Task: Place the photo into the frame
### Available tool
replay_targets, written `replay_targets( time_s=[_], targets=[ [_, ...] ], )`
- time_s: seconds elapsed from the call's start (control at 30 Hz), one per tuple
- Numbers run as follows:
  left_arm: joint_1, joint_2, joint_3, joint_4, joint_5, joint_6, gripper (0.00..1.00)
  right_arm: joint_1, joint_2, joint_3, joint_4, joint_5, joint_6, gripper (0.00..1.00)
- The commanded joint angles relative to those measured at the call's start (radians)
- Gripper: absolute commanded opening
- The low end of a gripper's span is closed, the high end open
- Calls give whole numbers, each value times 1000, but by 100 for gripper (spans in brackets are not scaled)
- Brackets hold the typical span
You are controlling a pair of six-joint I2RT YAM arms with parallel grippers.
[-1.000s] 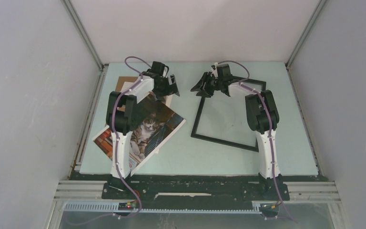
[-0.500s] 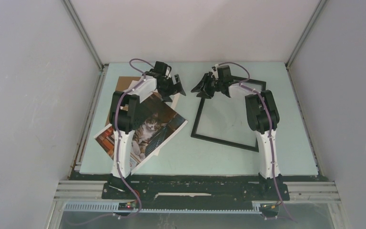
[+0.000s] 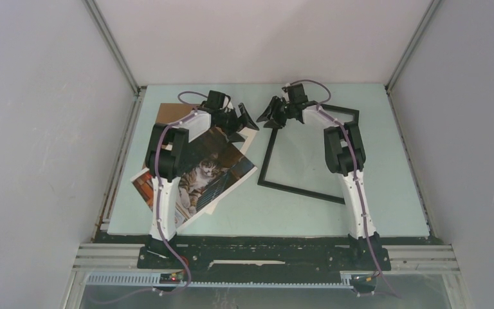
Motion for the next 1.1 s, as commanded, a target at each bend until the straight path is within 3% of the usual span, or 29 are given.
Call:
replay_targets(
  time_s=[0.0, 0.23, 0.37, 0.6, 0.83, 0.93, 1.07],
  targets=[
    [-8, -10, -51, -14, -16, -1, 95, 45, 38, 73, -159, 75, -61, 54],
    [-8, -7, -56, -7, -18, 1, 95, 59, 118, 160, -176, 10, -35, 54],
    [-7, -4, -52, -2, -21, -1, 95, 65, 106, 85, -34, -114, 48, 54],
    [-5, 10, -45, -2, -23, 3, 95, 42, 43, -202, 640, -336, 456, 53],
    [-3, 42, 0, -2, -9, -5, 95, 42, 126, -240, 1151, -390, 850, 50],
    [-2, 49, 33, -2, -2, -10, 95, 48, 129, -248, 1191, -385, 872, 49],
    [3, 57, 73, 0, 0, -19, 95, 56, 75, -294, 1076, -347, 766, 49]
  ],
)
